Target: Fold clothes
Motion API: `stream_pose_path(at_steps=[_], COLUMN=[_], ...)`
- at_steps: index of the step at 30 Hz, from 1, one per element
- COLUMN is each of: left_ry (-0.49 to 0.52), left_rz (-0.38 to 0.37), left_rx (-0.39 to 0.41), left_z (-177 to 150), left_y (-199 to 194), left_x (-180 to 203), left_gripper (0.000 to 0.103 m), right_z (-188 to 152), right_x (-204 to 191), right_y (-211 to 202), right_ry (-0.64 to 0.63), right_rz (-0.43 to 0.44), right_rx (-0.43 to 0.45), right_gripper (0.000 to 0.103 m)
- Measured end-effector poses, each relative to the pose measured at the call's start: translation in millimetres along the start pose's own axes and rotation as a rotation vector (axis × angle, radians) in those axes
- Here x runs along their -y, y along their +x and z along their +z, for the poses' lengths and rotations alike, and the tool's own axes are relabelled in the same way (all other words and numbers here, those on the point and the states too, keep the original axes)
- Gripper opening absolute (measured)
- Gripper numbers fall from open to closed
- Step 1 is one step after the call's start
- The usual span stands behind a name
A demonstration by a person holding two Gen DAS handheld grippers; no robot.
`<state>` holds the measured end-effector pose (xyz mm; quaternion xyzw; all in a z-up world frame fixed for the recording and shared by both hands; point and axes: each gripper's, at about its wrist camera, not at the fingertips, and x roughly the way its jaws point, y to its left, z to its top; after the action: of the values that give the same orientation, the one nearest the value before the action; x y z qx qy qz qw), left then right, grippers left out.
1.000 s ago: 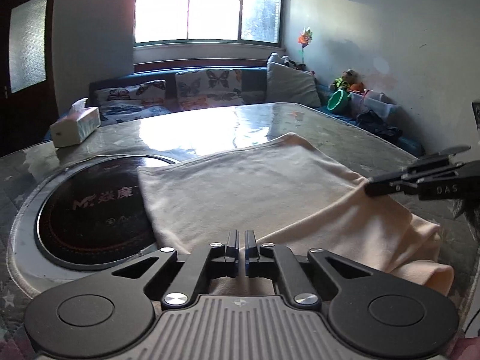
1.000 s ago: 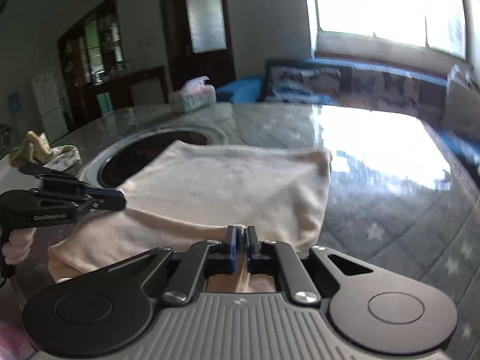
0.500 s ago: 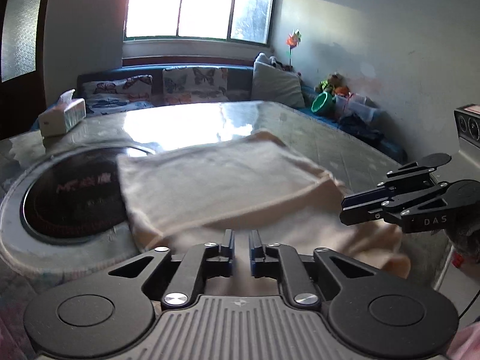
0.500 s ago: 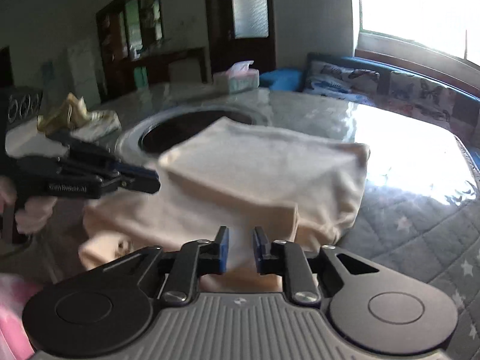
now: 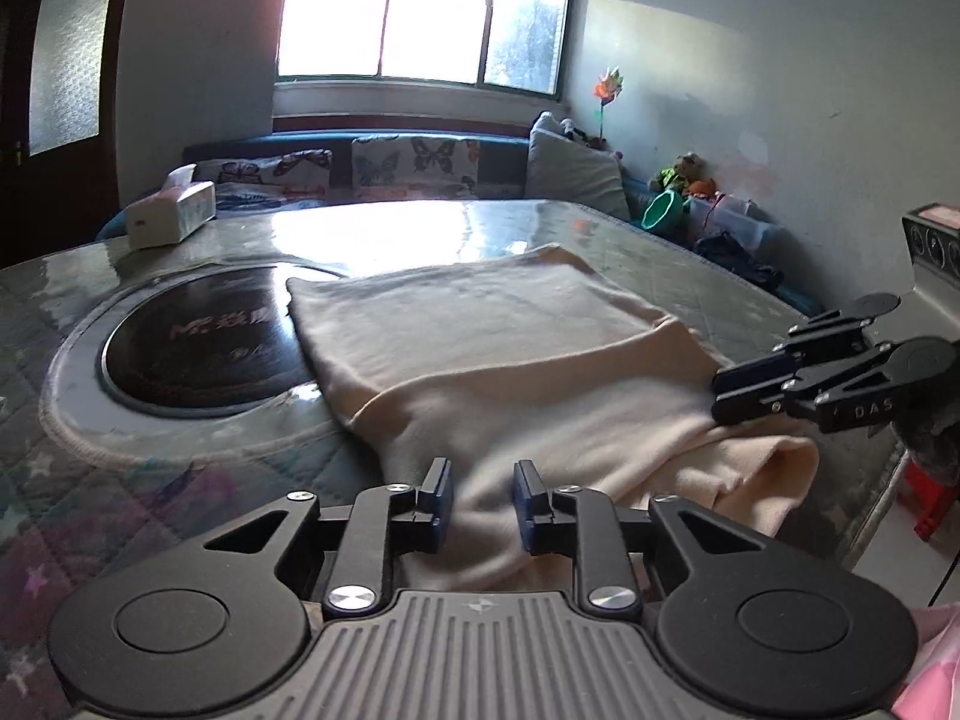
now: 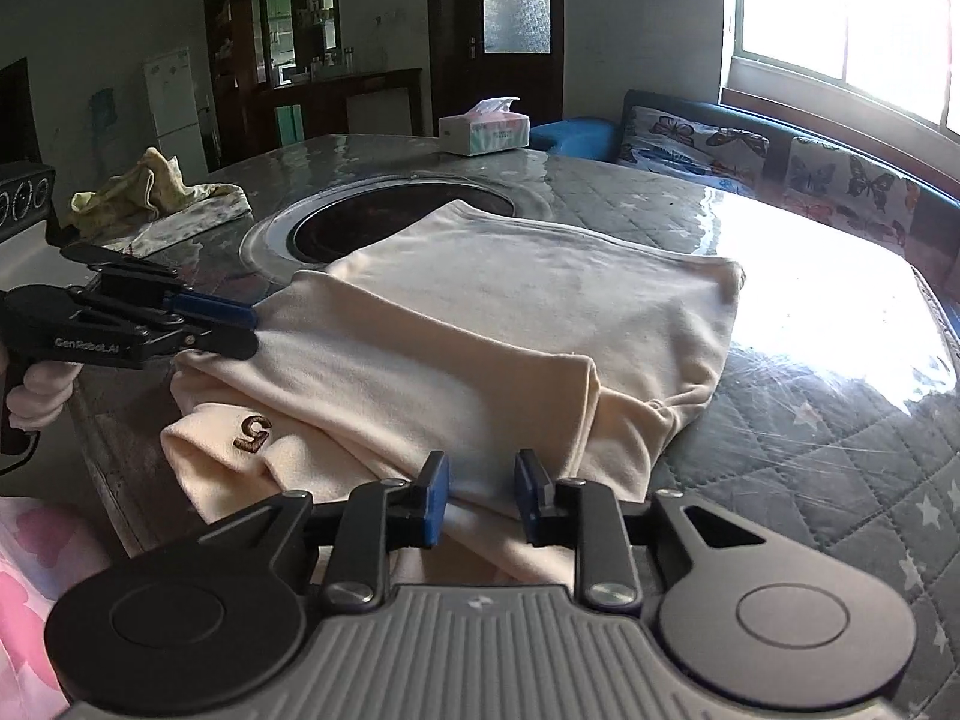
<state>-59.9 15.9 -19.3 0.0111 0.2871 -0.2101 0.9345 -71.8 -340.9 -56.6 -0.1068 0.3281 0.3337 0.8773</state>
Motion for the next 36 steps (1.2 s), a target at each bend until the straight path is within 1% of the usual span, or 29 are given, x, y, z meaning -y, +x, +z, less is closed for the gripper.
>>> stream_pose_path(at_steps=[4, 7, 11, 13, 16, 19, 23, 26, 29, 32, 34, 36], left_ry=[-0.022, -0.059, -0.102, -0.103, -0.11, -0.105, -0.107, -0.08, -0.017, 0.021, 0.022, 0.023], left_rz=[-0.025, -0.038, -0.036, -0.033, -0.021, -0.011, -0.001, 0.012, 0.011, 0.03, 0.038, 0.062], left_rx=[0.013, 0.021, 0.03, 0.035, 0.016, 0.004, 0.0, 0.016, 0.036, 0.024, 0.012, 0.007], left_z=[10, 21, 35, 39, 39, 35, 32, 33, 29, 20, 14, 8], left_y=[-4, 7, 25, 31, 41, 46, 47, 39, 24, 16, 12, 10], left_x=[-2, -7, -14, -17, -21, -23, -25, -20, -11, -4, -3, -2], left_gripper=[0.025, 0.025, 0.025, 0.025, 0.025, 0.024, 0.024, 0.025, 0.027, 0.027, 0.027, 0.027], right_z=[7, 16, 29, 34, 36, 31, 24, 24, 19, 10, 6, 5], right_x=[1, 1, 3, 6, 11, 18, 19, 17, 12, 7, 7, 8], right_y=[-3, -3, 6, 14, 24, 35, 35, 27, 14, 5, 4, 2], right_ry=[0.007, 0.004, 0.002, 0.007, 0.033, 0.075, 0.069, 0.054, 0.014, -0.021, -0.019, -0.013], right_rz=[0.009, 0.011, 0.002, -0.006, -0.023, -0.035, -0.035, -0.03, -0.018, -0.02, -0.025, -0.026], right_rx=[0.014, 0.042, 0.071, 0.079, 0.082, 0.053, 0.049, 0.049, 0.035, 0.016, 0.011, 0.016], right_gripper=[0.027, 0.028, 0.029, 0.029, 0.029, 0.029, 0.029, 0.029, 0.032, 0.032, 0.033, 0.033])
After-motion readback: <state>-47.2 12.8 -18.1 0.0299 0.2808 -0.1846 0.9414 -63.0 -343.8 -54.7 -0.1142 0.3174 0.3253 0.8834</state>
